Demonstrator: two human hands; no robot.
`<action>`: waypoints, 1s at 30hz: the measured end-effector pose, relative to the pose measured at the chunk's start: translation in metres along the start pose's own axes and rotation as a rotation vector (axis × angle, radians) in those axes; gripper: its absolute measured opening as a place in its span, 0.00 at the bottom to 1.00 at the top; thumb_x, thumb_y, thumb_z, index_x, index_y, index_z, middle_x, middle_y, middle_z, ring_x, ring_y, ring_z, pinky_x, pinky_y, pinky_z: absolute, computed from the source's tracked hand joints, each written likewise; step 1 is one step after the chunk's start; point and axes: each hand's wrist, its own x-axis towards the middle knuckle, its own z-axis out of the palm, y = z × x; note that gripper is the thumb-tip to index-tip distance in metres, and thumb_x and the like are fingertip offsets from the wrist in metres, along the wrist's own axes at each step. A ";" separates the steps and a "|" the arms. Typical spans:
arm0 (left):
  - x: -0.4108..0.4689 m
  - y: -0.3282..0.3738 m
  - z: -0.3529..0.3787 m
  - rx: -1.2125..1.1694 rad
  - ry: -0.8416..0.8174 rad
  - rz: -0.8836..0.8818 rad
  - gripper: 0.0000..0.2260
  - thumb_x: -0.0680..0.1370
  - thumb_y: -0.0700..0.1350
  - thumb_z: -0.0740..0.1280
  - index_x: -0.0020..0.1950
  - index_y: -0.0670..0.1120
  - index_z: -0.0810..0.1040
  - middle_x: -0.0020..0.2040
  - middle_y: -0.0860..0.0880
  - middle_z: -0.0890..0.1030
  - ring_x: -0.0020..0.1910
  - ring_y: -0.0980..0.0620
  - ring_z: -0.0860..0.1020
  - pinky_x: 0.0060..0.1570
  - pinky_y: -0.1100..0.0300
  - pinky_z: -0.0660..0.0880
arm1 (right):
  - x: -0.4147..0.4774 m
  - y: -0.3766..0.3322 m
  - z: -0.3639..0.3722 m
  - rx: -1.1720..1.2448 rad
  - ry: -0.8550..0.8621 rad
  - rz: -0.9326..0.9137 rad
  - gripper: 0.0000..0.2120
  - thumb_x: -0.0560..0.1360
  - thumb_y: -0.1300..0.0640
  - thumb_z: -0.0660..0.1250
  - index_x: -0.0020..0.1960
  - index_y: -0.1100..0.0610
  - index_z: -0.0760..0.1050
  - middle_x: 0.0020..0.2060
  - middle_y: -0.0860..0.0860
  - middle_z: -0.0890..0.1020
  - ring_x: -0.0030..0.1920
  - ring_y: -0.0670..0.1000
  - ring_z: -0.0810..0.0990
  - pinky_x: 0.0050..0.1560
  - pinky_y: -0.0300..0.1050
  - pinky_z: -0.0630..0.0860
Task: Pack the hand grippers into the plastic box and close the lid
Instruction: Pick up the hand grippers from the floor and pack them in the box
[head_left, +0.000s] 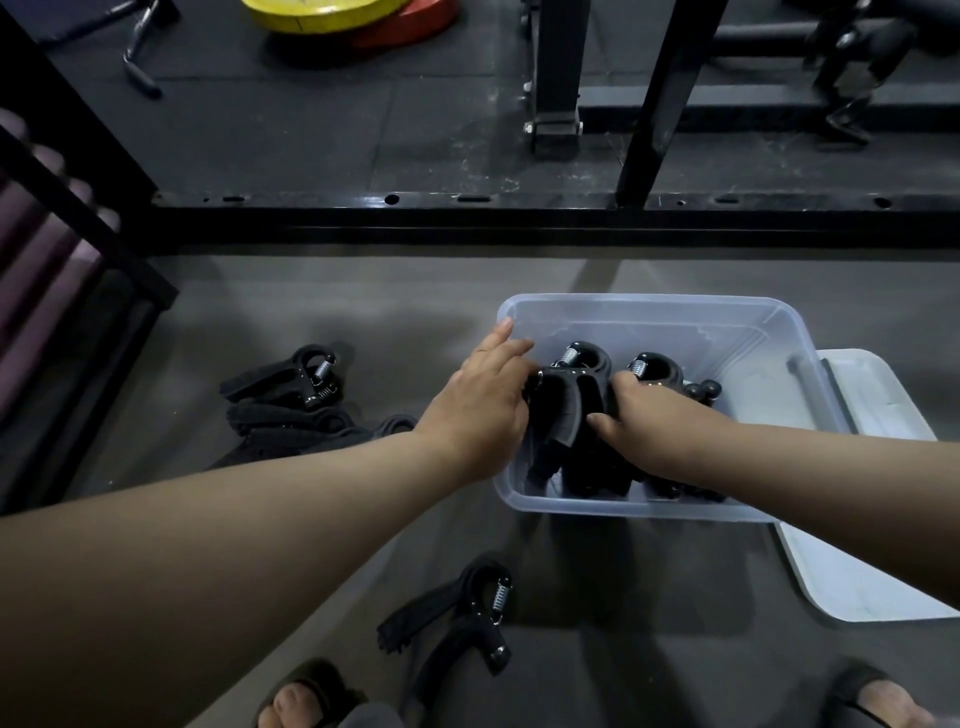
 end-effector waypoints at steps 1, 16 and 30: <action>0.000 0.000 0.000 -0.001 0.001 0.001 0.19 0.79 0.40 0.56 0.70 0.46 0.69 0.77 0.53 0.60 0.78 0.57 0.46 0.73 0.53 0.55 | 0.000 0.000 0.001 -0.018 -0.004 0.002 0.16 0.78 0.42 0.58 0.51 0.55 0.63 0.52 0.60 0.81 0.54 0.60 0.79 0.47 0.49 0.70; -0.010 -0.031 -0.004 0.146 0.069 0.033 0.30 0.79 0.57 0.46 0.78 0.45 0.57 0.79 0.47 0.55 0.78 0.51 0.52 0.75 0.53 0.46 | 0.005 -0.052 0.007 -0.026 0.281 -0.355 0.29 0.78 0.45 0.53 0.73 0.61 0.64 0.71 0.58 0.67 0.70 0.59 0.65 0.73 0.47 0.56; -0.016 -0.188 -0.036 0.493 -0.174 -0.557 0.21 0.76 0.50 0.58 0.67 0.45 0.68 0.69 0.44 0.67 0.68 0.41 0.65 0.66 0.48 0.59 | 0.044 -0.119 0.022 -0.017 0.282 -0.319 0.30 0.82 0.50 0.50 0.78 0.64 0.48 0.78 0.57 0.43 0.77 0.56 0.34 0.75 0.48 0.37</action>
